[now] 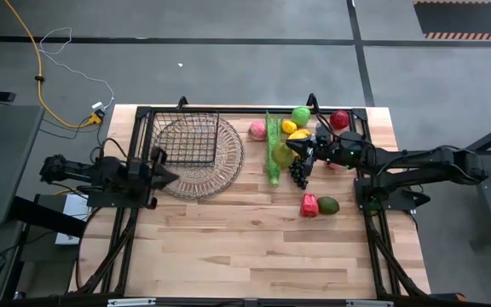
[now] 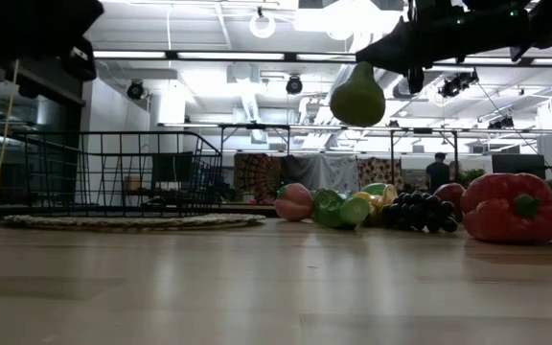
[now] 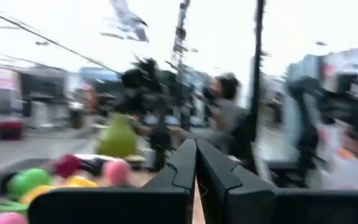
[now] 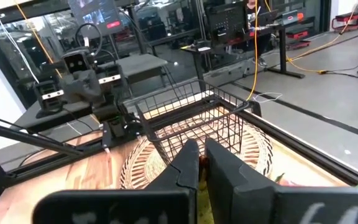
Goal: Build produce basket
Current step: Put the green pear into the black wire basket
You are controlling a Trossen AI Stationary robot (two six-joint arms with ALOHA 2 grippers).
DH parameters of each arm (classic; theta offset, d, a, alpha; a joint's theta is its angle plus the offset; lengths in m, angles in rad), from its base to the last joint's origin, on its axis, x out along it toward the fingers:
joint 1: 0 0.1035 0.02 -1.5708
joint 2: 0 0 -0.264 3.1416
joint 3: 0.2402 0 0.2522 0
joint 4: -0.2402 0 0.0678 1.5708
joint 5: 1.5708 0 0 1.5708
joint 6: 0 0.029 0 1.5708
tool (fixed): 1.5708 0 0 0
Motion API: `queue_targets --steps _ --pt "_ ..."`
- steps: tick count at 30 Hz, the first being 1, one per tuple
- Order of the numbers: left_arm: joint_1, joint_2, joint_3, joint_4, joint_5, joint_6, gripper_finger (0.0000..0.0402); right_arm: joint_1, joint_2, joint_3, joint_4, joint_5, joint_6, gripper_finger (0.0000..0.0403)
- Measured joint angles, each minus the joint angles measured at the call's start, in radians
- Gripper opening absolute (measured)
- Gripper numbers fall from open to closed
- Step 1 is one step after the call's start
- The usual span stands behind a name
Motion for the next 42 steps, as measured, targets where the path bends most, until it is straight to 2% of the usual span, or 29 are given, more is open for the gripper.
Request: queue_targets --steps 4,7,14,18,22,24,29,31,34,39,42 --pt "0.0 0.065 0.0 0.039 -0.113 -0.005 0.0013 0.0 0.032 0.0 0.046 0.002 0.0 0.0002" --pt "0.0 0.165 0.02 0.04 -0.164 -0.038 0.0043 0.0 0.077 0.0 0.119 -0.001 0.0 0.0002" --pt "0.002 0.436 0.126 0.087 -0.2 -0.051 0.017 -0.013 0.124 0.007 0.166 -0.024 0.001 0.0002" --pt "0.002 0.583 0.191 0.123 -0.301 -0.085 0.0239 -0.013 0.124 0.035 0.133 -0.047 -0.004 0.0002" --pt "0.002 0.713 0.26 0.129 -0.423 -0.092 0.0288 -0.012 0.124 0.037 0.127 -0.066 -0.01 0.0002" --pt "0.011 0.774 0.298 0.129 -0.446 -0.093 0.03 -0.012 0.124 0.037 0.127 -0.071 -0.013 0.0002" --pt "0.044 0.897 0.385 0.118 -0.291 -0.065 0.0305 -0.012 0.124 0.037 0.127 -0.085 -0.013 0.0002" --pt "0.051 0.936 0.41 0.107 -0.267 -0.026 0.0305 -0.012 0.124 0.037 0.127 -0.095 -0.007 0.0002" --pt "0.061 0.975 0.426 0.11 -0.3 0.007 0.0305 -0.005 0.124 0.037 0.128 -0.106 -0.007 0.0002" --pt "0.094 1.02 0.428 0.219 -0.427 0.021 0.0305 0.023 0.133 0.037 0.165 -0.106 -0.025 0.0002" --pt "0.123 1.056 0.428 0.26 -0.419 -0.004 0.0305 0.041 0.168 0.037 0.215 -0.108 -0.043 0.0002"
